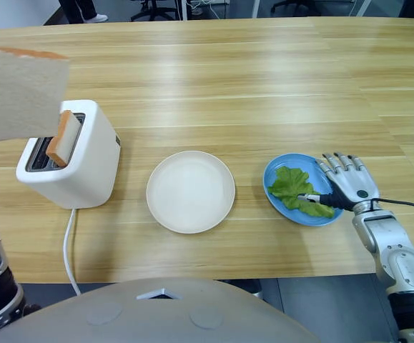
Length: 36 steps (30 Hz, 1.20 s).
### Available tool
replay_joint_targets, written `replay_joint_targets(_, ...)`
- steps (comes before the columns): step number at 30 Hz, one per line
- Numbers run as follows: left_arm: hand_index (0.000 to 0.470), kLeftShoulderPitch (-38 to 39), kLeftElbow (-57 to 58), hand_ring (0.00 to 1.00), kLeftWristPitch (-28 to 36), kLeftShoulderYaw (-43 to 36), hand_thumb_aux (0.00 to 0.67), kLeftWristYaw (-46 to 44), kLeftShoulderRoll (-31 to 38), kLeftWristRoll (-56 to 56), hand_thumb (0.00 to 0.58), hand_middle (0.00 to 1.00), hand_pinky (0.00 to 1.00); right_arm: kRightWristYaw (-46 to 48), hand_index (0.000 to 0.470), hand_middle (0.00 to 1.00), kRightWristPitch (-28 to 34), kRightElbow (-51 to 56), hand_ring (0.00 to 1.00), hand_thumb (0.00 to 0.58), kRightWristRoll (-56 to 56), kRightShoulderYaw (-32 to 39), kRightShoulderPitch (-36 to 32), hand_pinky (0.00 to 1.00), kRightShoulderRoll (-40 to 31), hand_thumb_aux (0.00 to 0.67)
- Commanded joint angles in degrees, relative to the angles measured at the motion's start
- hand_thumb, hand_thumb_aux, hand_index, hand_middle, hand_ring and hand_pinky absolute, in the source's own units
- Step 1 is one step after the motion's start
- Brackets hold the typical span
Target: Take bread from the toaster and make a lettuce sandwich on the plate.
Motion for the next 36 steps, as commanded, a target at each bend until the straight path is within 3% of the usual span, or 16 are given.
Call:
replay_joint_targets(1, 0.46, -2.4, -2.6, 1.0, 5.1, -10.4, 0.67, -4.3, -2.6, -2.4, 0.58, 1.0, 1.0, -1.3, 0.0, 0.0, -0.1, 6.0, 0.0, 0.0, -0.8, 6.1, -2.2, 0.0, -0.1, 0.0)
replay_joint_targets(4, 0.46, -2.7, -2.5, 1.0, 7.2, -16.5, 0.67, -5.9, -5.1, -3.1, 0.58, 1.0, 1.0, -3.0, 0.0, 0.0, 0.1, 10.1, 0.0, 0.0, -0.8, 9.5, -3.7, 0.0, -0.2, 0.0)
replay_joint_targets(5, 0.46, -2.5, -2.3, 1.0, 7.6, -18.0, 0.67, -6.2, -5.9, -3.4, 0.58, 1.0, 1.0, -3.4, 0.094, 0.0, 0.2, 10.9, 0.0, 0.212, -0.5, 10.4, -3.8, 0.0, -0.3, 0.137)
replay_joint_targets(6, 0.46, -2.3, -2.0, 1.0, 8.1, -19.4, 0.67, -6.6, -6.7, -3.8, 0.58, 1.0, 1.0, -3.6, 0.094, 0.0, 0.1, 11.4, 0.0, 0.212, -0.3, 11.1, -3.7, 0.0, -0.4, 0.137)
replay_joint_targets(7, 0.46, -1.7, -1.7, 1.0, 8.3, -20.7, 0.67, -6.8, -7.6, -4.2, 0.58, 1.0, 1.0, -3.8, 0.216, 0.0, 0.1, 11.7, 0.0, 0.417, -0.1, 11.8, -3.6, 0.0, -0.5, 0.315)
replay_joint_targets(10, 0.46, 0.2, 0.2, 1.0, 8.8, -24.8, 0.67, -7.6, -9.6, -4.6, 0.58, 1.0, 1.0, -4.1, 0.267, 0.0, 0.3, 12.4, 0.0, 0.478, 0.3, 13.4, -3.4, 0.0, -1.0, 0.389)
replay_joint_targets(11, 0.46, 0.9, 1.1, 1.0, 8.7, -25.9, 0.67, -7.7, -9.9, -4.2, 0.58, 1.0, 1.0, -4.4, 0.348, 0.0, 0.5, 12.4, 0.0, 0.546, 0.3, 13.8, -3.5, 0.0, -1.3, 0.507)
replay_joint_targets(12, 0.46, 1.8, 2.3, 1.0, 8.7, -27.3, 0.67, -8.0, -10.2, -3.9, 0.58, 1.0, 1.0, -4.7, 0.411, 0.0, 0.7, 12.3, 0.0, 0.573, 0.5, 14.2, -3.5, 0.0, -1.5, 0.599)
replay_joint_targets(13, 0.46, 2.6, 3.4, 1.0, 8.6, -28.6, 0.67, -8.2, -10.6, -3.8, 0.58, 1.0, 1.0, -5.1, 0.46, 0.0, 0.8, 12.3, 0.0, 0.58, 0.6, 14.4, -3.6, 0.0, -1.7, 0.67)
replay_joint_targets(21, 0.46, 6.5, 16.3, 1.0, 9.0, -38.4, 0.67, -8.7, -11.6, 0.5, 0.58, 1.0, 1.0, -8.6, 0.46, 0.0, 0.7, 7.3, 0.0, 0.58, 3.2, 13.7, -3.4, 0.0, -3.0, 0.67)
replay_joint_targets(31, 0.46, 4.9, 39.9, 1.0, 8.2, -42.0, 0.67, -6.5, -10.8, 6.0, 0.58, 1.0, 1.0, -14.5, 0.46, 0.0, -1.8, -0.8, 0.0, 0.58, 8.4, 9.1, -2.2, 0.0, -3.9, 0.67)
replay_joint_targets(36, 0.46, 3.2, 48.1, 1.0, 7.9, -43.0, 0.67, -6.4, -9.3, 8.7, 0.58, 1.0, 1.0, -11.4, 0.46, 0.0, -2.6, 1.0, 0.0, 0.58, 9.6, 10.5, -2.3, 0.0, -4.0, 0.67)
